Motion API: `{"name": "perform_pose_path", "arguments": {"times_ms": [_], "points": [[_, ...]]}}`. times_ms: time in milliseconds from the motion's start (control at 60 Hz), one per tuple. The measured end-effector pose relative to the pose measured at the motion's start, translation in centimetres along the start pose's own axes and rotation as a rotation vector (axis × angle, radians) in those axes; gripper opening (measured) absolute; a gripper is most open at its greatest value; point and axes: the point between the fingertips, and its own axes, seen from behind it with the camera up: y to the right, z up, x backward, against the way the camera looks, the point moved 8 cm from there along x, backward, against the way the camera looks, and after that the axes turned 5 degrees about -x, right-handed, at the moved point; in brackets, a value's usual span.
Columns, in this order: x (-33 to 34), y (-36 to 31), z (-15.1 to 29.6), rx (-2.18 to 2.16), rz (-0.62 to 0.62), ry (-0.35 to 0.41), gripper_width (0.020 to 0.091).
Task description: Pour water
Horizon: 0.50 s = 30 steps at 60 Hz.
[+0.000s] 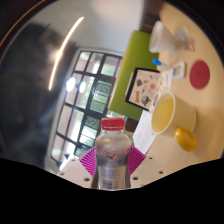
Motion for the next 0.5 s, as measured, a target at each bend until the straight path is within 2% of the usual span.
{"name": "perform_pose_path", "arguments": {"times_ms": [17, 100, 200, 367, 500], "points": [[0.8, -1.2, -0.7, -0.064, -0.001, 0.011, 0.0365], [-1.4, 0.9, 2.7, -0.350, 0.072, 0.024, 0.0365], [-0.8, 1.0, 4.1, -0.653, 0.142, 0.032, 0.0364], [0.8, 1.3, 3.8, -0.905, 0.137, 0.063, 0.0365], [0.5, 1.9, 3.9, -0.879, 0.120, 0.061, 0.0366]]}}
